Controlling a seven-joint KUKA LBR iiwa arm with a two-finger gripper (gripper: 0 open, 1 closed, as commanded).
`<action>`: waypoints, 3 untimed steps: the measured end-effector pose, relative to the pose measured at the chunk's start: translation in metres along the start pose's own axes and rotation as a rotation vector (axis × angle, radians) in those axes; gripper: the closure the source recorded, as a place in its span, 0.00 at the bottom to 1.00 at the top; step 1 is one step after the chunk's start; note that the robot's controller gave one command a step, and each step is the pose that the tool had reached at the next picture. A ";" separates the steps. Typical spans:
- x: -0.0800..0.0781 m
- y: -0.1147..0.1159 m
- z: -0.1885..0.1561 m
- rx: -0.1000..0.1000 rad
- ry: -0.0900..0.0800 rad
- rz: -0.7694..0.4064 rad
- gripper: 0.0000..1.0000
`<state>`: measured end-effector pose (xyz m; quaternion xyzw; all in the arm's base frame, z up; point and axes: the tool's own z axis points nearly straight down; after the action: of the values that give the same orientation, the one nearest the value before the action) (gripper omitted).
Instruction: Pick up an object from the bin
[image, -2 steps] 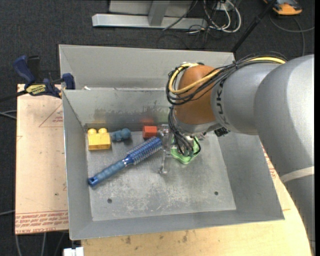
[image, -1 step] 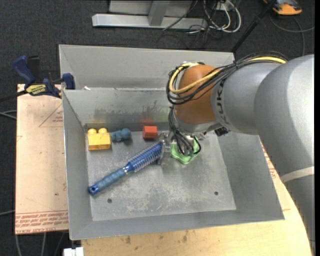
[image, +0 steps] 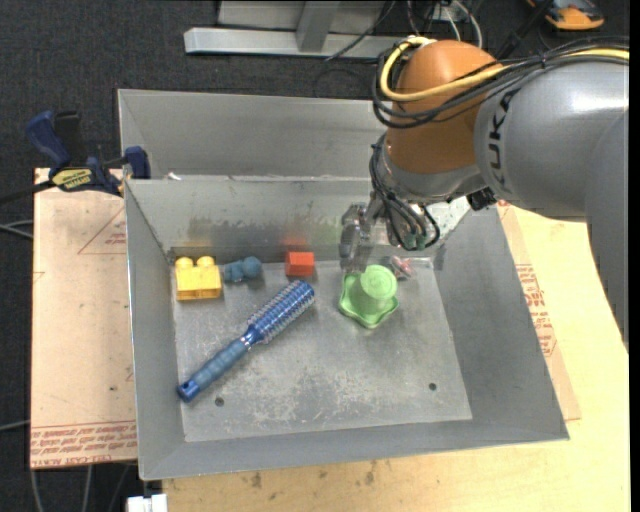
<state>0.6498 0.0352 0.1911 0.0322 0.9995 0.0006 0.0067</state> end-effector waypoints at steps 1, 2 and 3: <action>0.003 0.000 0.005 0.001 0.010 -0.001 0.00; 0.027 0.011 0.120 -0.003 0.016 -0.416 0.00; 0.017 0.013 0.121 -0.003 0.021 -0.494 0.00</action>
Offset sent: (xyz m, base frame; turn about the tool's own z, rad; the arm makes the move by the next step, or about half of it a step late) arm 0.0000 0.0000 0.0000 0.0000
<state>0.6353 0.0498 0.0694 -0.2131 0.9770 0.0008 -0.0036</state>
